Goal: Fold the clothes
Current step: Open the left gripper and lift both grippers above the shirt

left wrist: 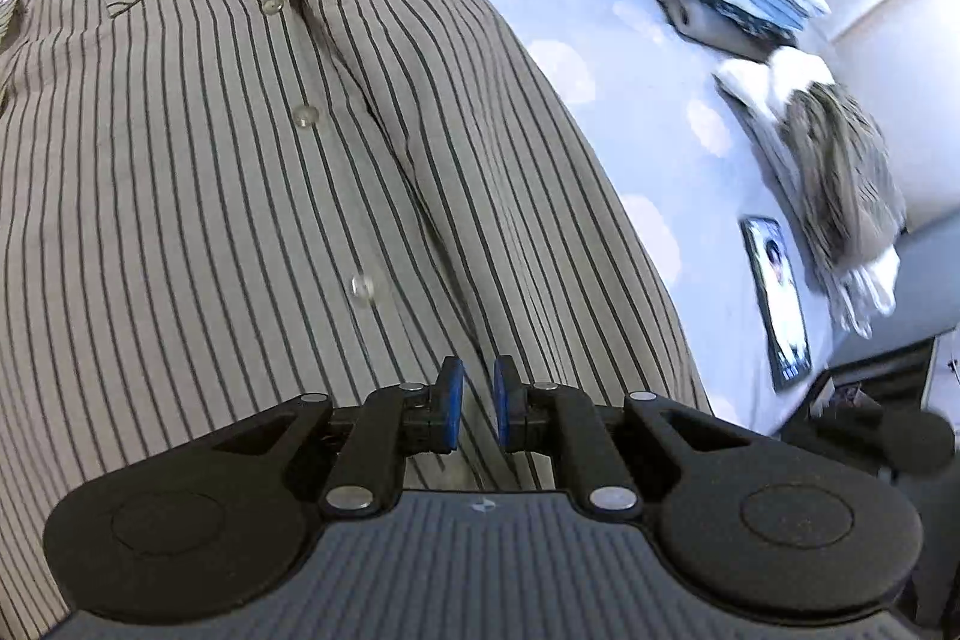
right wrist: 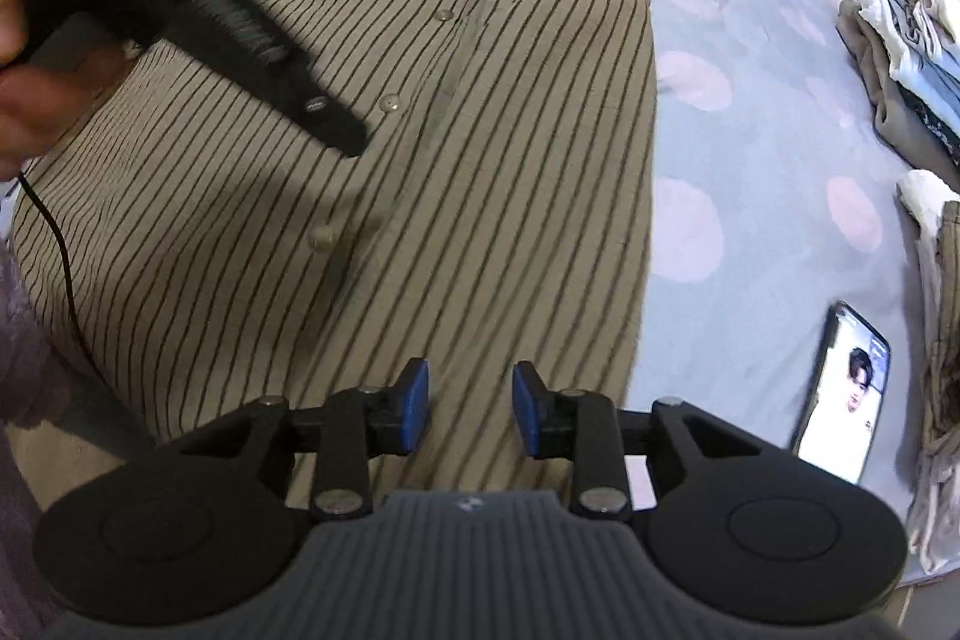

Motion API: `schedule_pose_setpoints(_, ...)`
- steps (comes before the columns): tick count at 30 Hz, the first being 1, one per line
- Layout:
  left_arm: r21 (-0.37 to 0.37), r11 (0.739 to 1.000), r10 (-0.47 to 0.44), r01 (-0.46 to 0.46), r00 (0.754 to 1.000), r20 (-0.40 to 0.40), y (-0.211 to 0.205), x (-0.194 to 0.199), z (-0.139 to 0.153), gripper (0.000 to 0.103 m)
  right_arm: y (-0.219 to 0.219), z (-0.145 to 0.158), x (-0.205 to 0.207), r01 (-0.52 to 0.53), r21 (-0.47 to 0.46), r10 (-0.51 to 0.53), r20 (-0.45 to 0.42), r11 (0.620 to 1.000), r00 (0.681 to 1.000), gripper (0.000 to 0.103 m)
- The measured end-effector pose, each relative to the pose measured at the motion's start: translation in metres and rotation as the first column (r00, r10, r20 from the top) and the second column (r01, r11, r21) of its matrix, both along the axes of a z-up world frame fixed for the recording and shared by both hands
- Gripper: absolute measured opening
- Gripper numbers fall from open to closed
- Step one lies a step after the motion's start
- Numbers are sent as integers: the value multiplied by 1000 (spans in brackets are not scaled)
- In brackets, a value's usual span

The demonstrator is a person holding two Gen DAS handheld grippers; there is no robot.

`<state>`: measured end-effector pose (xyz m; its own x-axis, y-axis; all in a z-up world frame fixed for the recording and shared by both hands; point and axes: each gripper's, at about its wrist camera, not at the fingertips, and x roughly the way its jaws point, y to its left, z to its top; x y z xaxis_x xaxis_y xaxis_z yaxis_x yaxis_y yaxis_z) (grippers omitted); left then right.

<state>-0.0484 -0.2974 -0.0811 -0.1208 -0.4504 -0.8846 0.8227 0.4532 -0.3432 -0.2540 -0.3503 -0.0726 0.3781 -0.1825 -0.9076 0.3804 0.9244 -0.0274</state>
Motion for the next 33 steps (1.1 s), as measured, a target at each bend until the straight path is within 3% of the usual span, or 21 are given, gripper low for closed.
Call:
schedule_pose_setpoints(6, -7, 998, 66, -66, 997, -42, -27, 30, -20, 9, -14, -4, 17, 29, -33, -29, 8, 999, 1000, 39)
schedule_pose_setpoints(15, -52, 982, 170, -180, 973, -156, -45, 58, -48, 9, -43, -19, 16, 92, 3, -91, -32, 996, 995, 40)
schedule_pose_setpoints(17, -67, 981, 172, -183, 974, -151, -47, 58, -49, 9, -40, -24, 22, 90, 1, -90, -37, 996, 995, 40)
schedule_pose_setpoints(19, -82, 981, 164, -175, 978, -128, -49, 55, -47, 0, -37, -30, 31, 88, -2, -88, -43, 996, 995, 40)
schedule_pose_setpoints(27, -92, 979, 179, -181, 983, -27, -32, 55, -21, 0, -36, -27, 25, 109, -4, -109, -33, 994, 993, 40)
schedule_pose_setpoints(33, -55, 983, 177, -177, 984, -9, -28, 58, -40, 0, -26, -29, 27, 68, 4, -68, -39, 998, 997, 44)
